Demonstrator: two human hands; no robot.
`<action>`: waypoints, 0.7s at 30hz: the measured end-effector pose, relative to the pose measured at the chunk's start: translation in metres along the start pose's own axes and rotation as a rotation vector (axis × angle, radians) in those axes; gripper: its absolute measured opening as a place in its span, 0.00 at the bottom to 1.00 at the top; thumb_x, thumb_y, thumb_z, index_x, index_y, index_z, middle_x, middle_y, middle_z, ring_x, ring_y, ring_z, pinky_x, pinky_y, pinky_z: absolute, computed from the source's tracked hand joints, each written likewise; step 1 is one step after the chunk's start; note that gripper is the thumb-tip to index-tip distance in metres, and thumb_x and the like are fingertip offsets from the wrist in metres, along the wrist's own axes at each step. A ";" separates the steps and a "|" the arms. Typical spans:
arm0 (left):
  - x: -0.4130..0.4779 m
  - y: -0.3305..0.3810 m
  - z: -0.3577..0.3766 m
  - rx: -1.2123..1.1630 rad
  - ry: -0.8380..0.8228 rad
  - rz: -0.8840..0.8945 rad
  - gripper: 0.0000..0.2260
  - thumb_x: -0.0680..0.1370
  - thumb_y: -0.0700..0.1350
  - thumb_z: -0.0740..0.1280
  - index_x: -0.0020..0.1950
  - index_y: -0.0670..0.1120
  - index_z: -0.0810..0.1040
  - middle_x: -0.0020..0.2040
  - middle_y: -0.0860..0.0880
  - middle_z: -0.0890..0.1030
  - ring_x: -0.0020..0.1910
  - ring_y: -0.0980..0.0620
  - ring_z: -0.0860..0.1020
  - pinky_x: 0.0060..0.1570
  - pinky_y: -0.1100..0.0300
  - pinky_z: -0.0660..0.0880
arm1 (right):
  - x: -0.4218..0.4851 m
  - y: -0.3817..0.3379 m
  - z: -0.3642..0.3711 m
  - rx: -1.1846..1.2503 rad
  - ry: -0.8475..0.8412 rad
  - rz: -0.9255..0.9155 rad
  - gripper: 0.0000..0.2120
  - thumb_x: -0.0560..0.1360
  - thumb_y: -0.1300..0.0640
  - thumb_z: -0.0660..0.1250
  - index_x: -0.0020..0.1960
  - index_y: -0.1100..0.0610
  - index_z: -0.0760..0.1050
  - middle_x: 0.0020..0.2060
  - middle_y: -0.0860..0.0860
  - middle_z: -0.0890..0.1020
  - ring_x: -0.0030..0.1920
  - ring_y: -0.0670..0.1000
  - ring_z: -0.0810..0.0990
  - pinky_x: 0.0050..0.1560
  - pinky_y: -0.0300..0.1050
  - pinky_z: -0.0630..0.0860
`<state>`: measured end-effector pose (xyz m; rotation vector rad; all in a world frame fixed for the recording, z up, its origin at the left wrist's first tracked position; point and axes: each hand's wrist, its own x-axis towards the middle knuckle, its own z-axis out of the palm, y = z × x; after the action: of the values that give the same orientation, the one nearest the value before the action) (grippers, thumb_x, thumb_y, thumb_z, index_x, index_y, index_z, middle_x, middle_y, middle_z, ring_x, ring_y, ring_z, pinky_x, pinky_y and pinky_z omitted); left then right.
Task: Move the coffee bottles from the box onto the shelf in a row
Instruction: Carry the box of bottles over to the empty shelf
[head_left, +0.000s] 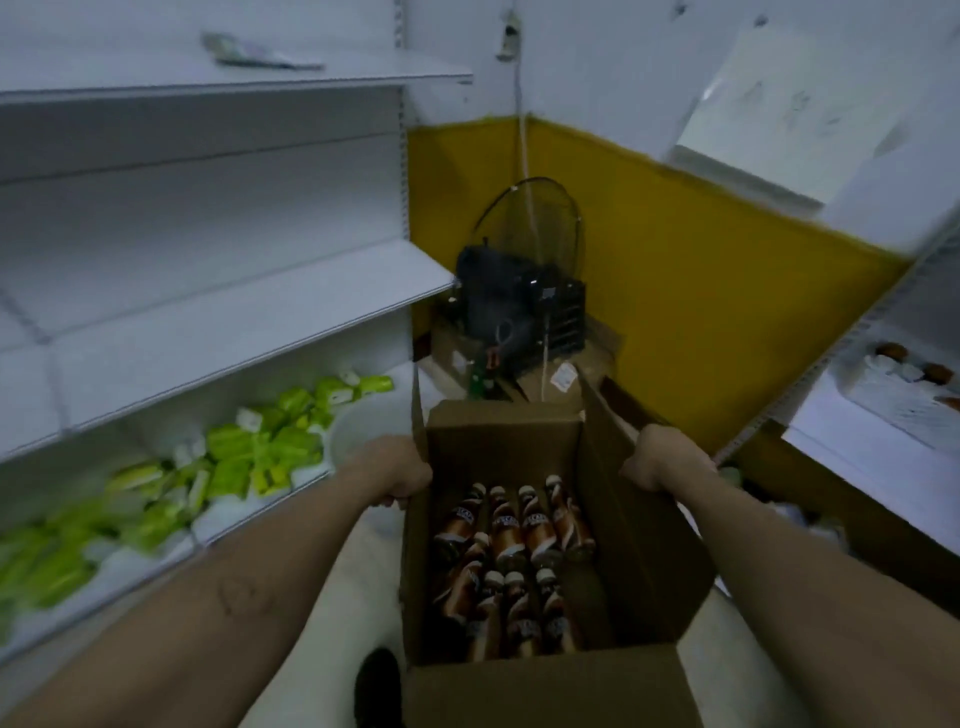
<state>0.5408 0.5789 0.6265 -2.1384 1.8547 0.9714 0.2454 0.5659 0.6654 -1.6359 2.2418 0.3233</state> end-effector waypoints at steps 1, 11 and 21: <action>-0.011 -0.018 0.002 -0.023 0.006 -0.050 0.13 0.72 0.43 0.61 0.30 0.41 0.76 0.16 0.49 0.73 0.15 0.53 0.72 0.19 0.65 0.68 | -0.005 -0.017 0.002 -0.023 0.000 -0.038 0.07 0.77 0.54 0.66 0.43 0.57 0.73 0.42 0.55 0.78 0.44 0.54 0.78 0.40 0.46 0.74; -0.130 -0.213 0.015 -0.365 0.116 -0.428 0.12 0.67 0.41 0.58 0.27 0.41 0.77 0.20 0.47 0.75 0.16 0.49 0.72 0.21 0.64 0.70 | -0.067 -0.201 0.063 -0.274 -0.029 -0.530 0.11 0.77 0.52 0.64 0.47 0.60 0.76 0.43 0.55 0.79 0.46 0.56 0.79 0.39 0.46 0.75; -0.251 -0.410 0.042 -0.390 0.359 -0.693 0.12 0.71 0.45 0.61 0.28 0.44 0.75 0.19 0.51 0.76 0.19 0.52 0.76 0.20 0.65 0.66 | -0.183 -0.382 0.142 -0.354 -0.029 -0.788 0.18 0.77 0.49 0.64 0.58 0.63 0.77 0.58 0.59 0.80 0.58 0.57 0.78 0.52 0.45 0.74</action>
<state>0.9000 0.9017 0.6124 -3.0301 0.8957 0.8565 0.6788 0.6613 0.6171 -2.5042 1.3957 0.5310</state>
